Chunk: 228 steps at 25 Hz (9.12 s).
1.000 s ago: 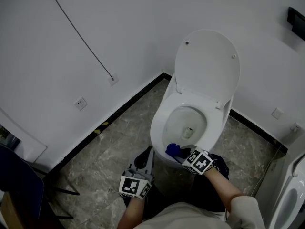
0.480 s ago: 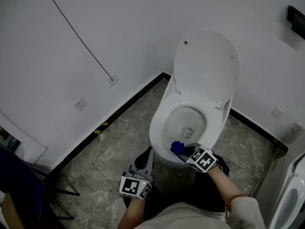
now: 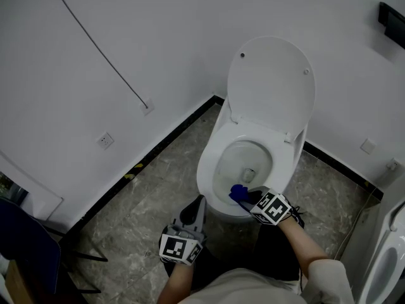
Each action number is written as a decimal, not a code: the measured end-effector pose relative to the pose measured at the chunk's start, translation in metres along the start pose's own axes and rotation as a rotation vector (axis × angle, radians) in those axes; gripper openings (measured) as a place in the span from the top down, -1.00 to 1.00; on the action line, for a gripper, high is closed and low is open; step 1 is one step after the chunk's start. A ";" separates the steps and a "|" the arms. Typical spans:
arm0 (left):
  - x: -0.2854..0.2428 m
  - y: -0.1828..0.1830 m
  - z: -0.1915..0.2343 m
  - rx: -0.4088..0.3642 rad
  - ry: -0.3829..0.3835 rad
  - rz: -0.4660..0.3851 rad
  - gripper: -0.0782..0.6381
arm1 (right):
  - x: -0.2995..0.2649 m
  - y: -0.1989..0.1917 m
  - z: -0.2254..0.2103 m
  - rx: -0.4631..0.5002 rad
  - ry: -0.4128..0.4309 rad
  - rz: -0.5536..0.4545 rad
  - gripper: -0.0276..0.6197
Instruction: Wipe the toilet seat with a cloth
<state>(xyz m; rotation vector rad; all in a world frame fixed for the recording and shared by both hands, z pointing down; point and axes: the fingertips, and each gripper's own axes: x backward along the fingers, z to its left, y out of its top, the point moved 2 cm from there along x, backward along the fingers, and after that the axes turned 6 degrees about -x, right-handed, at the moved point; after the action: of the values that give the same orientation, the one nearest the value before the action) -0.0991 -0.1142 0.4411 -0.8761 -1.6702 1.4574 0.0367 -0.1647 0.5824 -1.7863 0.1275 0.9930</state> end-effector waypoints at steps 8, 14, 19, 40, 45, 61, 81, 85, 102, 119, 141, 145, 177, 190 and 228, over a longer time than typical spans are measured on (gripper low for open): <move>-0.003 0.001 -0.004 -0.005 -0.004 0.003 0.76 | 0.006 -0.002 -0.009 0.007 -0.025 -0.016 0.72; -0.004 0.001 -0.006 -0.009 -0.008 0.001 0.76 | 0.007 -0.004 -0.012 0.003 -0.023 -0.011 0.72; -0.006 0.001 -0.007 -0.012 -0.011 0.006 0.76 | 0.009 -0.004 -0.016 0.008 -0.035 -0.015 0.72; -0.008 0.005 -0.012 -0.017 -0.029 0.002 0.76 | 0.019 -0.010 -0.044 -0.024 -0.087 -0.038 0.72; -0.007 0.004 -0.012 -0.019 -0.030 0.003 0.76 | 0.022 -0.011 -0.053 -0.041 -0.100 -0.041 0.72; -0.008 0.005 -0.014 -0.014 -0.032 0.001 0.76 | 0.023 -0.013 -0.070 -0.073 -0.108 -0.030 0.72; -0.010 0.001 -0.015 -0.018 -0.036 0.006 0.76 | 0.028 -0.014 -0.096 -0.087 -0.132 -0.035 0.72; -0.010 0.002 -0.014 -0.014 -0.033 0.006 0.76 | 0.029 -0.014 -0.102 -0.094 -0.138 -0.038 0.72; -0.008 0.006 -0.015 -0.016 -0.033 0.000 0.76 | 0.033 -0.014 -0.120 -0.108 -0.153 -0.044 0.72; -0.006 0.003 -0.015 -0.024 -0.040 -0.001 0.76 | 0.033 -0.012 -0.140 -0.114 -0.181 -0.028 0.72; -0.004 -0.002 -0.010 -0.006 -0.026 0.014 0.76 | 0.033 -0.005 -0.178 -0.091 -0.212 -0.017 0.72; -0.005 -0.002 -0.010 -0.005 -0.024 0.014 0.76 | 0.034 -0.004 -0.185 -0.087 -0.215 -0.025 0.72; -0.002 -0.007 -0.009 -0.013 -0.021 0.033 0.76 | 0.036 0.009 -0.231 -0.097 -0.281 -0.059 0.72; -0.003 -0.012 -0.013 -0.023 -0.029 0.051 0.76 | 0.035 0.015 -0.243 -0.093 -0.284 -0.070 0.71; 0.006 -0.027 -0.004 -0.014 -0.004 0.085 0.76 | 0.028 0.038 -0.286 -0.167 -0.377 -0.077 0.71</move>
<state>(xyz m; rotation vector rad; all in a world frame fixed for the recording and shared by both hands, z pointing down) -0.0991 -0.1098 0.4691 -0.9626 -1.6662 1.5066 0.1967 -0.4062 0.5688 -1.7041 -0.2642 1.2954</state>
